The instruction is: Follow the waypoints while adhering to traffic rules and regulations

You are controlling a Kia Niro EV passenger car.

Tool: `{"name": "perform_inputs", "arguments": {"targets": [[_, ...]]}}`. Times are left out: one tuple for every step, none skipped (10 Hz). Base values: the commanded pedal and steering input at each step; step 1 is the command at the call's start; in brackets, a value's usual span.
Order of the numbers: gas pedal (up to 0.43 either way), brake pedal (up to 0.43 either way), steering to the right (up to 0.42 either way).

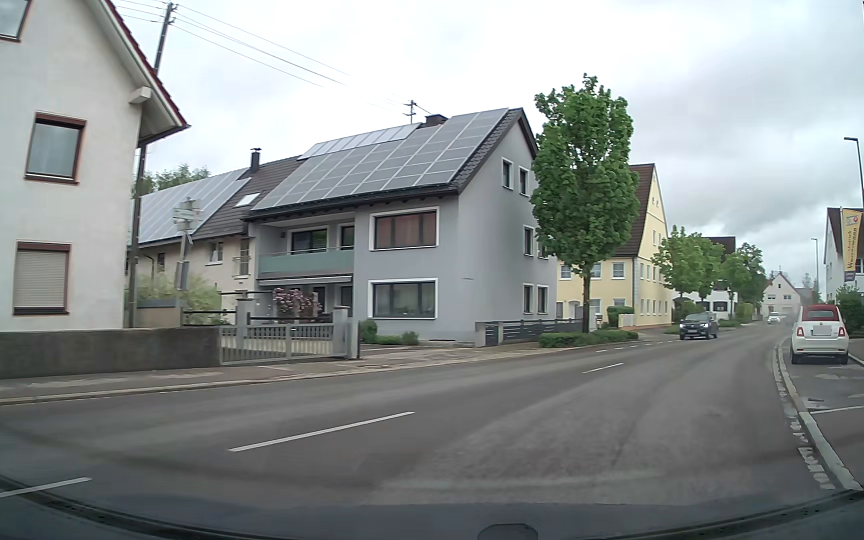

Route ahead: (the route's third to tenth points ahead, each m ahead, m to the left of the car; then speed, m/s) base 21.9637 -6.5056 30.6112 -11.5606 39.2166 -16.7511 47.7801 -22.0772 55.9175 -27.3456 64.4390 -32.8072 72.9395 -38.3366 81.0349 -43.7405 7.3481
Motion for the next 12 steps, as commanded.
{"name": "perform_inputs", "arguments": {"targets": [[0.22, 0.0, 0.265], [0.22, 0.0, 0.252], [0.228, 0.0, 0.237], [0.24, 0.0, 0.223], [0.24, 0.0, 0.207], [0.24, 0.0, 0.196], [0.248, 0.0, 0.179], [0.26, 0.0, 0.165], [0.26, 0.0, 0.155], [0.268, 0.0, 0.143], [0.28, 0.0, 0.131], [0.28, 0.0, 0.114]]}}
